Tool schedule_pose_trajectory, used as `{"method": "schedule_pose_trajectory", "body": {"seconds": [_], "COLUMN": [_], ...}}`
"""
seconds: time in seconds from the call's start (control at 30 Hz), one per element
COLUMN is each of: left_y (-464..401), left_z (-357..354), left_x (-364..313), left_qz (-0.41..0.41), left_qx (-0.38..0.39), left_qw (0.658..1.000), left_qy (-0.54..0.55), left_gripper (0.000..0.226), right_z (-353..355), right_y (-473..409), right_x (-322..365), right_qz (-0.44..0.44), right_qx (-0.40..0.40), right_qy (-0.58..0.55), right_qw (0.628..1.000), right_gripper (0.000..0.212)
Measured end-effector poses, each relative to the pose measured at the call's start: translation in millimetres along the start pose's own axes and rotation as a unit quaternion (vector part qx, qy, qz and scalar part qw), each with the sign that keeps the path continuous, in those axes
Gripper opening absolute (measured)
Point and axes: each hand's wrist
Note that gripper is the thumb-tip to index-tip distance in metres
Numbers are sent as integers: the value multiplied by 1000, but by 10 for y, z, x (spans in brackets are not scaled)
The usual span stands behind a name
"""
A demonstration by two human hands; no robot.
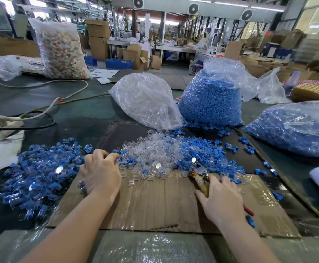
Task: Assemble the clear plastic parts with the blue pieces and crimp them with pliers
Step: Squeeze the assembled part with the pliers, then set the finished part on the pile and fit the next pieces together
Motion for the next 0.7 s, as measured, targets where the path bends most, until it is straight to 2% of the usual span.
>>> {"method": "schedule_pose_trajectory", "body": {"seconds": [0.1, 0.17, 0.23, 0.37, 0.5, 0.6, 0.7], "left_y": [89, 170, 239, 325, 343, 326, 325], "left_z": [-49, -76, -129, -270, -349, -383, -404], "left_x": [-167, -300, -420, -575, -661, -701, -710], "left_qz": [-87, -134, -159, -152, -103, -94, -103], "left_qx": [2, 37, 78, 140, 187, 212, 215], "left_qw": [992, 978, 970, 975, 977, 973, 971], "left_qy": [90, 153, 168, 78, -6, -15, 27], "left_gripper": [24, 26, 34, 51, 58, 60, 58], "right_z": [-6, 3, 17, 82, 142, 172, 179], "right_y": [13, 3, -25, -104, -207, -265, -298], "right_x": [17, 13, -2, -40, -73, -72, -42], "right_qz": [-1, 2, 4, -2, -2, 4, 14], "right_qx": [-2, 5, 10, -8, -21, -21, -14], "right_qy": [24, 28, 21, -20, -51, -78, -95], "right_qw": [1000, 1000, 1000, 1000, 999, 997, 995], "right_gripper": [58, 59, 57, 49, 38, 36, 32]}}
Point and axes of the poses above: each hand's wrist, its own y-axis away from the middle knuckle, its own z-axis out of the back of the hand, x = y × z
